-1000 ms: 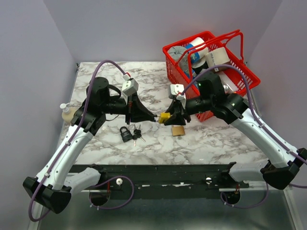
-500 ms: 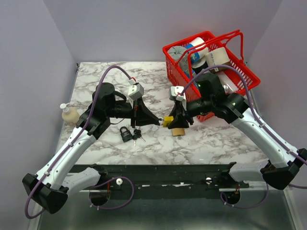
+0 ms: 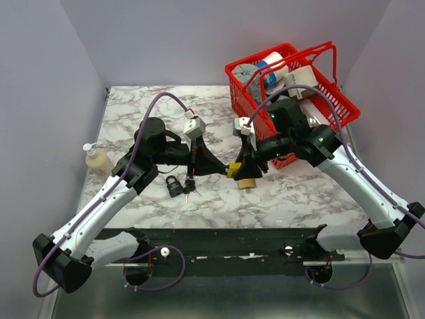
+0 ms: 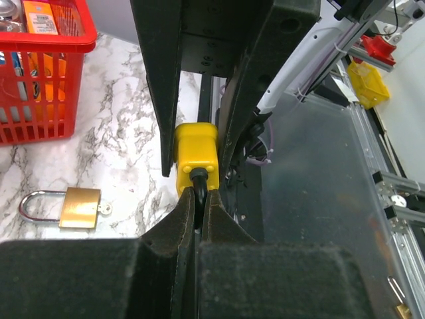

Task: Lock with the key
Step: Lock the lock.

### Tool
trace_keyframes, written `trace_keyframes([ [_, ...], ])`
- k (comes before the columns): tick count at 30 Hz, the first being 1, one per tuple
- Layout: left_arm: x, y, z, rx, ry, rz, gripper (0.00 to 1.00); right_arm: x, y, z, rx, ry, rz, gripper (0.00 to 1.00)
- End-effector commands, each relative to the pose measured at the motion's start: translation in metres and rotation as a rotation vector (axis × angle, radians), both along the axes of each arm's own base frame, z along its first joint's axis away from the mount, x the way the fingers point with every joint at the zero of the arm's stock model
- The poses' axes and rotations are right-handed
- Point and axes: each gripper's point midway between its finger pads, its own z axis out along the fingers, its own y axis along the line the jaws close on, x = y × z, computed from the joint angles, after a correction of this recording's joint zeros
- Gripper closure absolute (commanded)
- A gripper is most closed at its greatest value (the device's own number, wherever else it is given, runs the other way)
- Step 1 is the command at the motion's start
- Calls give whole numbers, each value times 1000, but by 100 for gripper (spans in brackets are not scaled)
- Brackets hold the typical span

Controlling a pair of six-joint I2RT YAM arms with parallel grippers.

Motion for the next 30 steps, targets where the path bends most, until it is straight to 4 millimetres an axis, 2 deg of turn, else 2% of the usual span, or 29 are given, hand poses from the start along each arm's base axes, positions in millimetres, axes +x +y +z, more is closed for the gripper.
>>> trace_keyframes([
  [1,5,-15,9,-47,-92,17,100,-8,38,55,246,-94,159,99],
  [10,-2,-16,4,-48,-20,-13,100,5,42,62,253,-140,118,99],
  [13,2,-12,14,-58,-49,2,100,4,38,58,235,-152,113,99],
  [16,6,-2,18,-43,-45,18,100,6,32,44,200,-155,97,99],
  [21,14,16,19,0,-61,68,100,13,20,33,165,-166,61,99],
  [25,25,31,30,-18,-70,117,100,14,16,27,139,-161,54,99],
  [27,27,33,35,-27,-81,122,100,17,17,23,127,-146,50,99],
  [28,27,33,40,-33,-91,124,100,17,17,26,125,-141,48,91],
  [30,27,33,44,-40,-104,122,100,18,18,24,115,-124,44,88],
])
